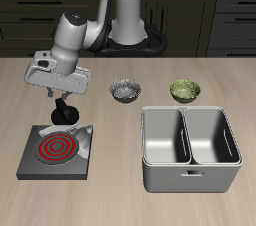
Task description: Turn on the flat stove
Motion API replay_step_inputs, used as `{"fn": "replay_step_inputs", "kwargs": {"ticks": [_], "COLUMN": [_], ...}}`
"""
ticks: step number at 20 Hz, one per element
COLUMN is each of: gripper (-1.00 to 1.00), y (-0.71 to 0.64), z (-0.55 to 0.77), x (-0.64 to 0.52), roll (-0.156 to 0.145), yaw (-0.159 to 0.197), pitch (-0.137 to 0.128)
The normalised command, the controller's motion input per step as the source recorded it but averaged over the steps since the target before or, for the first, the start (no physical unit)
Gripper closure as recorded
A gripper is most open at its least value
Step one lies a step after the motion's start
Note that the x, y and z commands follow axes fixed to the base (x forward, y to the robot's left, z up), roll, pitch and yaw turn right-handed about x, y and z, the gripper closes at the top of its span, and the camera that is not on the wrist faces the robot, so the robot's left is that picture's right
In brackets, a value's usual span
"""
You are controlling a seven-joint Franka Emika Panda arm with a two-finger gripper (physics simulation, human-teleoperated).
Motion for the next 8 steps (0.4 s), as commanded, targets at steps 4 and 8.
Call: {"fn": "replay_step_inputs", "kwargs": {"ticks": [4,8], "gripper": [1.0,1.0], "y": [-0.09,0.13], "z": [0.12,0.15], "x": [0.02,0.01], "roll": [-0.001,0.026], "yaw": [-0.005,0.035], "pitch": [-0.012,-0.017]}}
